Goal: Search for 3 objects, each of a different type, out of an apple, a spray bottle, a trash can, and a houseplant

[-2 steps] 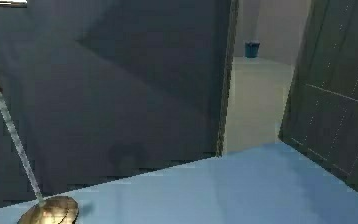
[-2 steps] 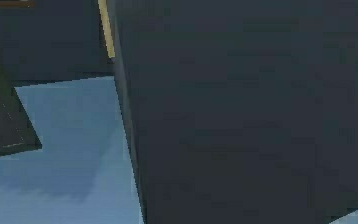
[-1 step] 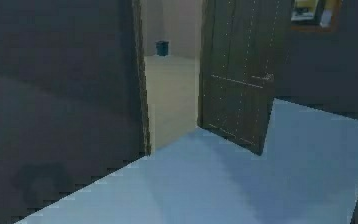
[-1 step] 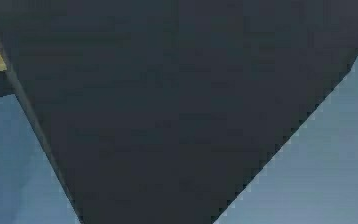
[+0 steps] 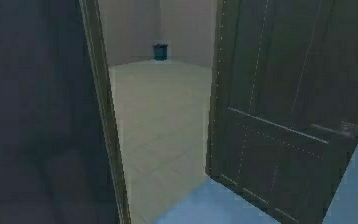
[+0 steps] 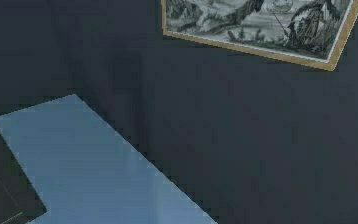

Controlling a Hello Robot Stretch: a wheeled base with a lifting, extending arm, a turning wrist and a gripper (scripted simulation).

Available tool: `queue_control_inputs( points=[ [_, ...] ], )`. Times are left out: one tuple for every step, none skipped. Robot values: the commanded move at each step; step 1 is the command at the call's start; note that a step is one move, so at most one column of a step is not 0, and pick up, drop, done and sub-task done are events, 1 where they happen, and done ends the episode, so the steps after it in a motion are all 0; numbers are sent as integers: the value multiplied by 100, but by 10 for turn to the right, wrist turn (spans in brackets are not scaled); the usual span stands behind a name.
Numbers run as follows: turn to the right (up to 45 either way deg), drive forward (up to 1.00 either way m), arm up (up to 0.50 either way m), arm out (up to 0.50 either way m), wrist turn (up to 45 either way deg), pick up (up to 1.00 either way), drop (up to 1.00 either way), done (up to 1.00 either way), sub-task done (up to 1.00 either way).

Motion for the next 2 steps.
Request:
queue_control_inputs(
  points=[
    [30,0,0,0,0,0,0,0,0],
    [0,100,0,0,0,0,0,0,0]
  ],
)
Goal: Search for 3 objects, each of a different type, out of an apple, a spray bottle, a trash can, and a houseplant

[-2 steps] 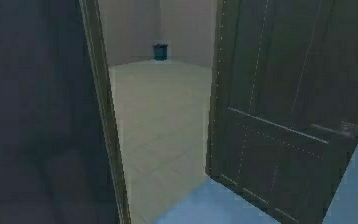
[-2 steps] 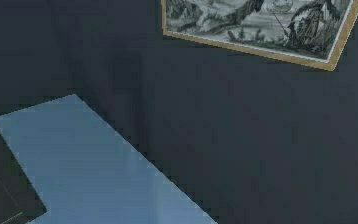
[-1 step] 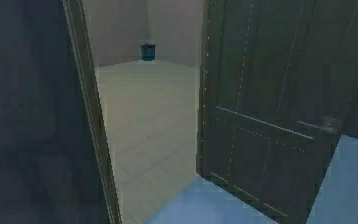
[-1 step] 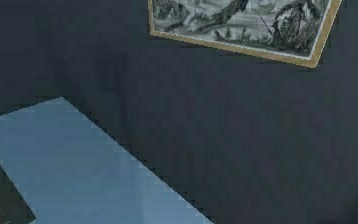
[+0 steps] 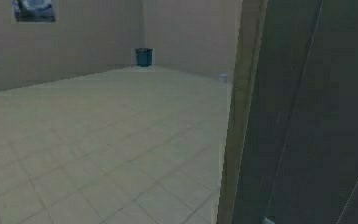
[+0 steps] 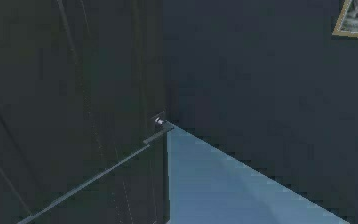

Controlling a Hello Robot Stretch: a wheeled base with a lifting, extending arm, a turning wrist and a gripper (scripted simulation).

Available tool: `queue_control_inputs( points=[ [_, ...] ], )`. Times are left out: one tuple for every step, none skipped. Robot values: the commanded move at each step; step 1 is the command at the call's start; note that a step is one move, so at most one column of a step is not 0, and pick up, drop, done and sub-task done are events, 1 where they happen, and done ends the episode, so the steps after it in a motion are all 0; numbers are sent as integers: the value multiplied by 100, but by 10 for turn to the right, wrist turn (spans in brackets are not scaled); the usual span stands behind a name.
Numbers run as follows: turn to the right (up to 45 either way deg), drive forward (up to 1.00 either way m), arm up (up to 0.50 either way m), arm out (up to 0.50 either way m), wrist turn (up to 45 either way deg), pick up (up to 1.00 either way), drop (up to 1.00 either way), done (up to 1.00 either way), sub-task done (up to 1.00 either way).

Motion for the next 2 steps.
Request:
queue_control_inputs(
  points=[
    [60,0,0,0,0,0,0,0,0],
    [0,30,0,0,0,0,0,0,0]
  ],
)
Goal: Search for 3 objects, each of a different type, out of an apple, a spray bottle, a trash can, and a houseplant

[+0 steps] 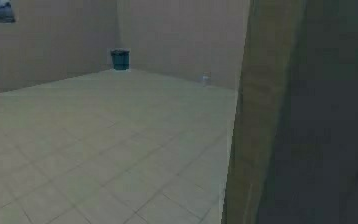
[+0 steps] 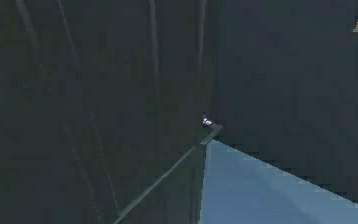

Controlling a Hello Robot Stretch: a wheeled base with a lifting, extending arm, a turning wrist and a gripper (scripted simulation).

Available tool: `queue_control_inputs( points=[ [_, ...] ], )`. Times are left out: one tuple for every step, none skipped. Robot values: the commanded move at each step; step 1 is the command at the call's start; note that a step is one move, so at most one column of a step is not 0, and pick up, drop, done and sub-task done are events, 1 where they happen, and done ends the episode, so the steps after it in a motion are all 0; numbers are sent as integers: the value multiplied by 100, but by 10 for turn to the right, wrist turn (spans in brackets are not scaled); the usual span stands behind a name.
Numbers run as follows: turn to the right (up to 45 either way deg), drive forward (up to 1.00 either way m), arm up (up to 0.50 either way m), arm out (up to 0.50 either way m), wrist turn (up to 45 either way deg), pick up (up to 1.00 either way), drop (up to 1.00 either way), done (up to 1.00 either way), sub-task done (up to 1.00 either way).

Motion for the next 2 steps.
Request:
queue_control_inputs(
  points=[
    [-450,0,0,0,0,0,0,0,0],
    [-90,0,0,0,0,0,0,0,0]
  ],
)
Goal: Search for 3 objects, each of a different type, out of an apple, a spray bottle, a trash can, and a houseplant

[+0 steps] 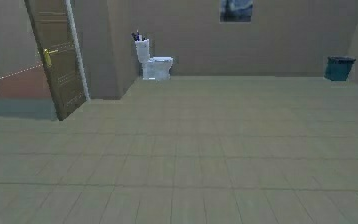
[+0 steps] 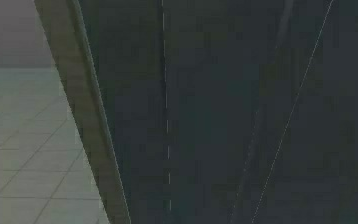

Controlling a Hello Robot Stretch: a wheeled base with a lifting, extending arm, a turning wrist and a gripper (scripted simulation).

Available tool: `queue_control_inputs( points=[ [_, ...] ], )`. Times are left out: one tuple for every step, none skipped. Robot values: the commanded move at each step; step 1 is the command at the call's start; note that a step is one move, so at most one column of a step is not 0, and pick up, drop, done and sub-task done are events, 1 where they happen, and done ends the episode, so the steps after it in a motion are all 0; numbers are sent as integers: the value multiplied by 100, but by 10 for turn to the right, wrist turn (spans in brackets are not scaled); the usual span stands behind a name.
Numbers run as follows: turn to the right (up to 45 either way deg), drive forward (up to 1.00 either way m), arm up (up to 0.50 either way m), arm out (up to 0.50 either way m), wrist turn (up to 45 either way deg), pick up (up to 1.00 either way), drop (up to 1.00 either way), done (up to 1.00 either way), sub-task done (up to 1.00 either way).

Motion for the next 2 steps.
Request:
queue_control_inputs(
  points=[
    [0,100,0,0,0,0,0,0,0],
    [0,100,0,0,0,0,0,0,0]
  ],
)
